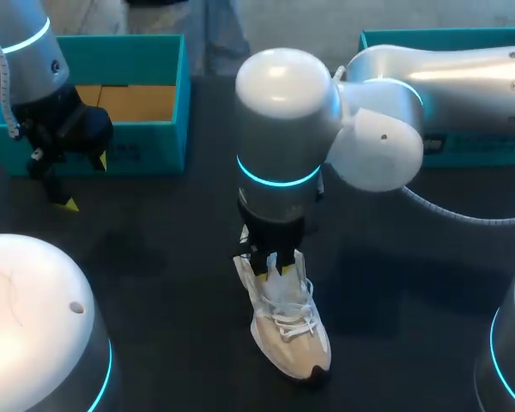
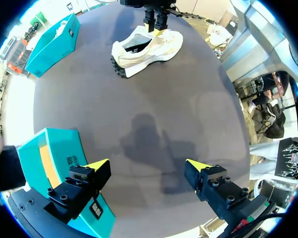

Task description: Take the shoe out of the shoebox, open the shoe tongue, remove and reinsert the insole, then place the shoe into the shoebox

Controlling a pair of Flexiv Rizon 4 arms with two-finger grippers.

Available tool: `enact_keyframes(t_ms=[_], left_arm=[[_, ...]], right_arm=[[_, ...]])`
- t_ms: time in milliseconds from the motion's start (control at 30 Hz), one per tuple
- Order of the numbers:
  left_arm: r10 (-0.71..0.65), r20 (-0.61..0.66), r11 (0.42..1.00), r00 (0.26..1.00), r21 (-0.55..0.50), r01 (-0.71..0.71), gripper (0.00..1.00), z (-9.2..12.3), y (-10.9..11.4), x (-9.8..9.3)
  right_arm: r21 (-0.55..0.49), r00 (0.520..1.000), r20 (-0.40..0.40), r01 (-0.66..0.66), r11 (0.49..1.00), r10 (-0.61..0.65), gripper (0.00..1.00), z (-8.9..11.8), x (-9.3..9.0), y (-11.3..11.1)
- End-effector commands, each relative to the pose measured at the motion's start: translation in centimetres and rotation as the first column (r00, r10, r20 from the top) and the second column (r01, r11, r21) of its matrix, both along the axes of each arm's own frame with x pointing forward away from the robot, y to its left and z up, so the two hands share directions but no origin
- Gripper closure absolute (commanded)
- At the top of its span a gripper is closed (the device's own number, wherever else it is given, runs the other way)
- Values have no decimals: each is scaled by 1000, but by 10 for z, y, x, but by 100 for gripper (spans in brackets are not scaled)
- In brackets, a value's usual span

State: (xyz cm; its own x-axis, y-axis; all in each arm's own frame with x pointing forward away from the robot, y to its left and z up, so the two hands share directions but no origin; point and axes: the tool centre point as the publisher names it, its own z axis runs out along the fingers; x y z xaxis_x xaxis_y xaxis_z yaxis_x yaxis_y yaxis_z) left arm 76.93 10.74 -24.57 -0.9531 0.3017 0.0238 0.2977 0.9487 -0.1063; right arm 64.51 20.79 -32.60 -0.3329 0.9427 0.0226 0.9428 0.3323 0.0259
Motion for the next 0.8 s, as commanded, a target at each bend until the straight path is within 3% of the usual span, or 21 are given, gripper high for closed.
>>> enact_keyframes(t_ms=[33, 233, 500, 667, 800], left_arm=[[0, 1, 1000, 1000, 3, 0, 0, 0, 0, 0], [0, 1, 1000, 1000, 3, 0, 0, 0, 0, 0], [0, 1, 1000, 1000, 3, 0, 0, 0, 0, 0], [0, 1, 1000, 1000, 3, 0, 0, 0, 0, 0], [0, 1, 1000, 1000, 3, 0, 0, 0, 0, 0]], right_arm=[[13, 1000, -8, -2, 1000, 2, 72, -16, 7, 0], [20, 1000, 2, 2, 1000, -2, 72, -18, 13, -1], [62, 991, 52, -125, 990, 122, 69, 18, 8, -3], [73, 948, 33, -318, 945, 316, 64, 35, 11, 1], [76, 867, -15, -496, 865, 499, 53, 39, 18, 5]])
